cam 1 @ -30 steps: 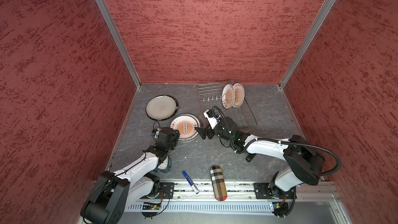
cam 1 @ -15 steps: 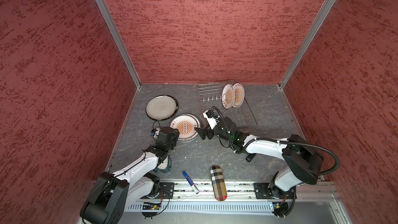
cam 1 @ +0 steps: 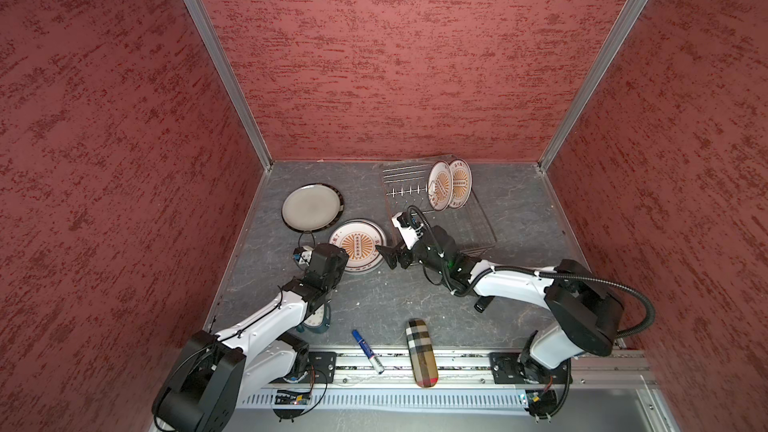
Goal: Unload the plates from the dish rack
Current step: 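Lower the sunburst plate flat onto the plate stack with the left gripper, then open and lift the left gripper while the right reaches toward the rack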
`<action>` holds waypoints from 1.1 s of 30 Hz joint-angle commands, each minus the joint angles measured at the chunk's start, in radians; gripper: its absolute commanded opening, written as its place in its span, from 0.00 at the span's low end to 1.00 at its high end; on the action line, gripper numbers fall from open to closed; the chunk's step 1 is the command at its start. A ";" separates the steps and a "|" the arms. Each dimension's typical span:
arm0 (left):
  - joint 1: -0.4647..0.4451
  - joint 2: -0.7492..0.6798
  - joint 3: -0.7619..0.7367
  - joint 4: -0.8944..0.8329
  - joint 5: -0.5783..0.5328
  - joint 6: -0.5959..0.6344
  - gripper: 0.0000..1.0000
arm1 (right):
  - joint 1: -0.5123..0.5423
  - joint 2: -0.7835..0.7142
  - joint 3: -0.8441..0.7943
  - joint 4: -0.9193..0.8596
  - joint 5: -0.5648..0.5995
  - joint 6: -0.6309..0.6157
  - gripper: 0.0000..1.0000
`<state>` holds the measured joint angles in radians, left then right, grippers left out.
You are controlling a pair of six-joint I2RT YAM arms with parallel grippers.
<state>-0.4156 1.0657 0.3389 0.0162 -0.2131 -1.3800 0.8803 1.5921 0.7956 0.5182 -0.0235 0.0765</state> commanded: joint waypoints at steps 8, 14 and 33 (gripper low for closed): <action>-0.003 -0.004 0.016 -0.027 -0.038 0.004 0.57 | 0.006 -0.006 -0.007 0.014 0.034 -0.025 0.99; -0.005 -0.007 0.014 -0.020 -0.042 0.011 0.63 | 0.006 -0.001 -0.007 0.019 0.046 -0.025 0.99; -0.023 -0.016 0.002 0.002 -0.066 0.018 0.76 | 0.006 -0.007 -0.022 0.027 0.061 -0.027 0.99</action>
<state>-0.4377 1.0653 0.3557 0.0212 -0.2573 -1.3769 0.8803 1.5921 0.7876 0.5190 0.0071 0.0704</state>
